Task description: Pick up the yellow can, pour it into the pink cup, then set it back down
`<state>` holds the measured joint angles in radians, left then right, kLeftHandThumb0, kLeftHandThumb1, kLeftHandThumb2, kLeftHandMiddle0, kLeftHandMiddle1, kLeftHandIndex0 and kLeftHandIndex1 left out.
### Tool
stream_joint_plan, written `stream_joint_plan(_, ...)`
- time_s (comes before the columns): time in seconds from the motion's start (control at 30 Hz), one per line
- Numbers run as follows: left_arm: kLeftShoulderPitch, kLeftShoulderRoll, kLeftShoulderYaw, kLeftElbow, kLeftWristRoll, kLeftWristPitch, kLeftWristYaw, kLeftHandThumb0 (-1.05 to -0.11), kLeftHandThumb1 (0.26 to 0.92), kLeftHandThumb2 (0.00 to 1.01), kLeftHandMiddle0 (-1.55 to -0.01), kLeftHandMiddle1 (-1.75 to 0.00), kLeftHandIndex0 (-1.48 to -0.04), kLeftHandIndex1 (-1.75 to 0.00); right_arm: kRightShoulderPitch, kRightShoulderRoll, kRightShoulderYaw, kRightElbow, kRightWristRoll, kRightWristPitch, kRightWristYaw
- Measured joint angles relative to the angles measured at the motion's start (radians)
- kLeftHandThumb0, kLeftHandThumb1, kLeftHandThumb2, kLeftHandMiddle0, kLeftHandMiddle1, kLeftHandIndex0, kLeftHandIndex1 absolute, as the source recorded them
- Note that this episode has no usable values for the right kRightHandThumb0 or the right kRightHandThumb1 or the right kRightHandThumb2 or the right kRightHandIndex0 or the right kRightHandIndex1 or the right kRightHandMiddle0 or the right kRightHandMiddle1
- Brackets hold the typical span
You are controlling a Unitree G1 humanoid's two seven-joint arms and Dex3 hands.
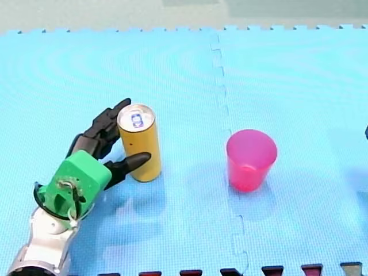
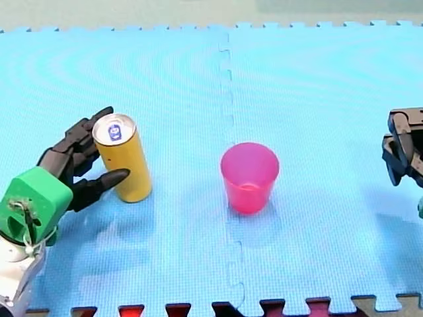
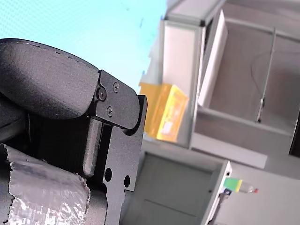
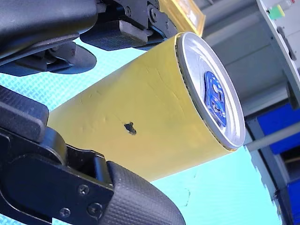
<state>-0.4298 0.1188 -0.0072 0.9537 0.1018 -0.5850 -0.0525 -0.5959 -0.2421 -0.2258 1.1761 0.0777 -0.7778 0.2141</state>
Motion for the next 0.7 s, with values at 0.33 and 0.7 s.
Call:
stream_joint_plan(0.33, 0.001, -0.003, -0.006, -0.037, -0.002, 0.025, -0.008, -0.951, 0.840, 0.00, -0.39, 0.00, -0.30, 0.00, 0.001, 0.003, 0.000, -0.002, 0.000, 0.000, 0.000)
stream_joint_plan(0.7, 0.002, -0.003, -0.003, -0.055, -0.010, 0.048, -0.027, -0.950, 0.847, 0.00, -0.39, 0.00, -0.31, 0.00, 0.001, 0.002, -0.001, -0.003, 0.000, 0.000, 0.000)
